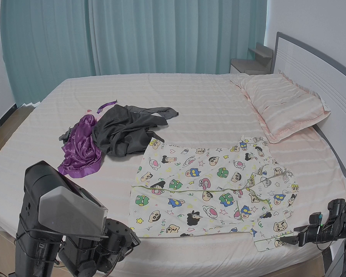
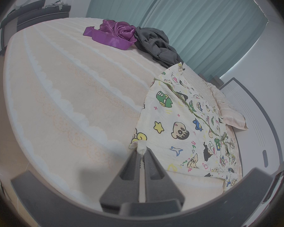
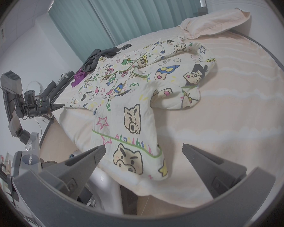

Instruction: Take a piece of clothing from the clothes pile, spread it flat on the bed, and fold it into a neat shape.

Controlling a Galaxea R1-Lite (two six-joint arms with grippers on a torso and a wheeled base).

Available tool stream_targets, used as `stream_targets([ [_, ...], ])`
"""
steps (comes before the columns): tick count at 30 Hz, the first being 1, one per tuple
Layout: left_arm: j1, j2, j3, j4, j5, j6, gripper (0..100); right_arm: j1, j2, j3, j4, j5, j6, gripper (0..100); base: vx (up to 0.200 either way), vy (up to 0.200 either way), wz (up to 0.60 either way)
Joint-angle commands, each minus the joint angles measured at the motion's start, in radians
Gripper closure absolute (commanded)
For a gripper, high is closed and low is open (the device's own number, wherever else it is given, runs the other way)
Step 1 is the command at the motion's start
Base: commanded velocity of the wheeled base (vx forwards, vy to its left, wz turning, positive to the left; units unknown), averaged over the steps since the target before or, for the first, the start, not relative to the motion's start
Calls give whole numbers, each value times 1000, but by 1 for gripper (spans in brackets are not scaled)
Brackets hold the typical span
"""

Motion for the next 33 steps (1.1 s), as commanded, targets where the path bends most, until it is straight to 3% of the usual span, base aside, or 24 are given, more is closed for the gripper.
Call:
stream_targets([
  [1, 0, 1, 0, 0, 1, 0, 100, 30, 73, 17, -52, -4, 2, 0, 0, 0, 0],
  [5, 0, 1, 0, 0, 1, -2, 100, 45, 116, 17, -88, -11, 4, 0, 0, 0, 0],
  [6, 0, 1, 0, 0, 1, 0, 100, 45, 118, 17, -87, -11, 4, 100, 0, 0, 0],
  [14, 5, -1, -3, -2, 1, 1, 100, 25, 76, 17, -59, -9, -1, 100, 0, 0, 0],
  [24, 0, -31, 0, -2, 39, 46, 100, -24, -164, 17, 238, -6, -25, 100, 0, 0, 0],
  [30, -21, -108, 65, 0, 47, 98, 100, -54, -304, 17, 493, -6, -119, 100, 0, 0, 0],
  [33, -23, -111, 81, 0, 47, 101, 100, -54, -318, 17, 522, -6, -123, 100, 0, 0, 0],
])
